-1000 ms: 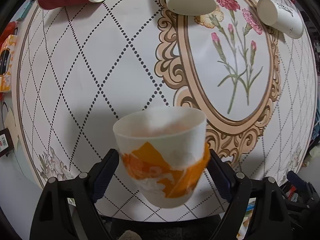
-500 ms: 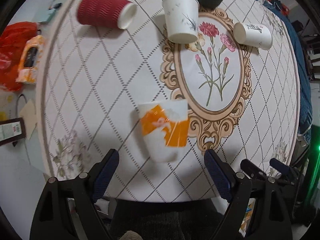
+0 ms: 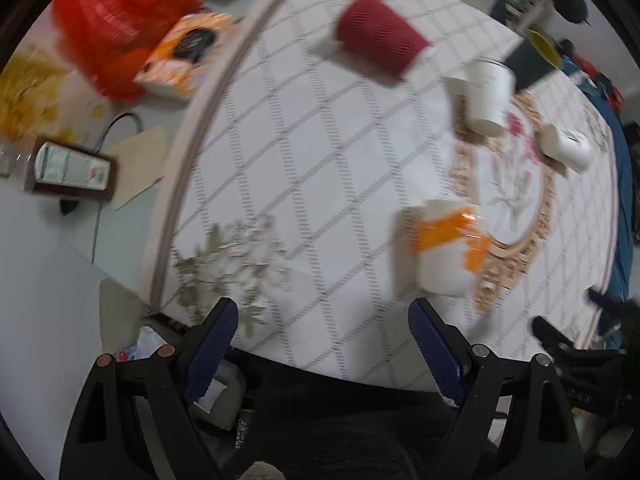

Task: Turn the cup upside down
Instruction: 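Set the cup upright beside the flower oval and open the left tool, then roll the right tool and grasp the orange-and-white cup around its body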

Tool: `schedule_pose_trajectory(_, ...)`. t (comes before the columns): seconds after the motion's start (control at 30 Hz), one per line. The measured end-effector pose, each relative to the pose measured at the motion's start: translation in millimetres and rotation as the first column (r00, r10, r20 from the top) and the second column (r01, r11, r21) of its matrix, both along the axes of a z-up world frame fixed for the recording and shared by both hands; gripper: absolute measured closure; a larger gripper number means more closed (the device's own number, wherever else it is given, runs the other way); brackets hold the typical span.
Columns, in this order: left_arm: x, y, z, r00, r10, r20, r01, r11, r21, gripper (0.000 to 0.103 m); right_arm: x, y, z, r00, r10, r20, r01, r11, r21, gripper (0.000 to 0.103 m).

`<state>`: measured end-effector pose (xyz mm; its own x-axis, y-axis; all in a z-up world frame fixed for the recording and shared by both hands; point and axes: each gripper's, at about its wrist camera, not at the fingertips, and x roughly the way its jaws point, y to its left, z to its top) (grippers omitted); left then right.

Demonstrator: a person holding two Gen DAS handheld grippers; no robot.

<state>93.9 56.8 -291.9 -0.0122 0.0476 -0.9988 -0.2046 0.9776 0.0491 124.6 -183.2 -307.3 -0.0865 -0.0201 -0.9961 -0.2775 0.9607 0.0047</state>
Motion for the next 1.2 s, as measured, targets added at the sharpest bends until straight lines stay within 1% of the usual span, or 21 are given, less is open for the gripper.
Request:
schedule_pose_trajectory(0.07,-4,16,-10,1.000,0.023,-0.012,-0.023,1.000,0.009,0.009,4,28,8,0.981,0.188,0.053,-0.184,0.980,-0.076,0.000)
schedule_pose_trajectory(0.13,-6,27,-16,0.999,0.038,-0.010,-0.038,0.999,0.018,0.005,6,52,14,0.936,0.345,0.075,-0.332,0.932,-0.144,0.000)
schedule_pose_trajectory(0.17,-7,32,-20,0.999,0.045,-0.009,-0.045,0.999,0.021,0.005,6,67,16,0.897,0.436,0.080,-0.417,0.891,-0.180,0.000)
schedule_pose_trajectory(0.23,-8,42,-28,0.998,0.063,-0.005,-0.063,0.998,0.026,0.005,7,87,17,0.826,0.558,0.073,-0.531,0.816,-0.230,0.000)
schedule_pose_trajectory(0.27,-8,47,-31,0.997,0.077,0.000,-0.077,0.997,0.029,0.005,5,101,15,0.762,0.644,0.062,-0.609,0.746,-0.270,0.000)
schedule_pose_trajectory(0.3,-8,52,-34,0.996,0.086,0.007,-0.086,0.996,0.028,0.005,2,111,13,0.712,0.700,0.052,-0.658,0.691,-0.299,0.000)
schedule_pose_trajectory(0.37,-7,61,-42,0.995,0.095,0.009,-0.095,0.995,0.031,0.005,-10,132,7,0.562,0.827,0.009,-0.765,0.524,-0.374,0.000)
schedule_pose_trajectory(0.43,-6,67,-51,0.995,0.104,-0.003,-0.104,0.994,0.041,0.005,-22,145,0,0.421,0.906,-0.046,-0.833,0.367,-0.415,0.000)
schedule_pose_trajectory(0.47,-6,70,-55,0.994,0.108,-0.009,-0.108,0.993,0.042,0.005,-31,151,-4,0.324,0.943,-0.078,-0.862,0.261,-0.434,0.000)
schedule_pose_trajectory(0.53,-7,76,-63,0.992,0.124,-0.022,-0.123,0.992,0.041,0.005,-49,159,-12,0.145,0.980,-0.135,-0.889,0.069,-0.453,0.000)
schedule_pose_trajectory(0.57,-7,78,-67,0.991,0.132,-0.030,-0.131,0.991,0.035,0.005,-59,160,-18,0.023,0.984,-0.176,-0.884,-0.062,-0.463,0.001)
schedule_pose_trajectory(0.63,-9,82,-72,0.989,0.144,-0.039,-0.142,0.989,0.029,0.005,-72,159,-26,-0.151,0.958,-0.243,-0.850,-0.251,-0.463,0.002)
schedule_pose_trajectory(0.67,-9,83,-75,0.989,0.145,-0.044,-0.144,0.989,0.025,0.004,-79,156,-32,-0.270,0.920,-0.285,-0.810,-0.377,-0.450,0.002)
schedule_pose_trajectory(0.73,-10,85,-80,0.987,0.154,-0.056,-0.152,0.988,0.034,0.004,-89,151,-39,-0.418,0.843,-0.339,-0.736,-0.533,-0.418,0.002)
schedule_pose_trajectory(0.77,-10,86,-83,0.986,0.154,-0.059,-0.153,0.988,0.028,0.004,-95,145,-44,-0.516,0.772,-0.371,-0.665,-0.634,-0.395,0.002)
schedule_pose_trajectory(0.83,-10,89,-87,0.985,0.159,-0.068,-0.158,0.987,0.019,0.004,-100,135,-50,-0.631,0.655,-0.416,-0.549,-0.756,-0.357,0.002)
schedule_pose_trajectory(0.87,-10,90,-89,0.985,0.160,-0.070,-0.159,0.987,0.014,0.004,-103,129,-56,-0.691,0.572,-0.441,-0.471,-0.820,-0.325,0.002)
schedule_pose_trajectory(0.9,-10,91,-90,0.985,0.160,-0.072,-0.159,0.987,0.011,0.004,-104,125,-59,-0.726,0.516,-0.455,-0.416,-0.856,-0.307,0.002)
schedule_pose_trajectory(0.97,-8,93,-94,0.985,0.156,-0.076,-0.156,0.988,0.005,0.004,-102,114,-67,-0.782,0.393,-0.484,-0.305,-0.918,-0.252,0.002)
schedule_pose_trajectory(1.07,-6,96,-99,0.985,0.155,-0.080,-0.156,0.988,-0.003,0.004,-100,105,-78,-0.822,0.279,-0.496,-0.213,-0.959,-0.186,0.006)
schedule_pose_trajectory(1.2,-2,99,-106,0.985,0.146,-0.088,-0.147,0.989,-0.007,0.004,-98,98,-90,-0.854,0.198,-0.481,-0.147,-0.979,-0.142,0.007)
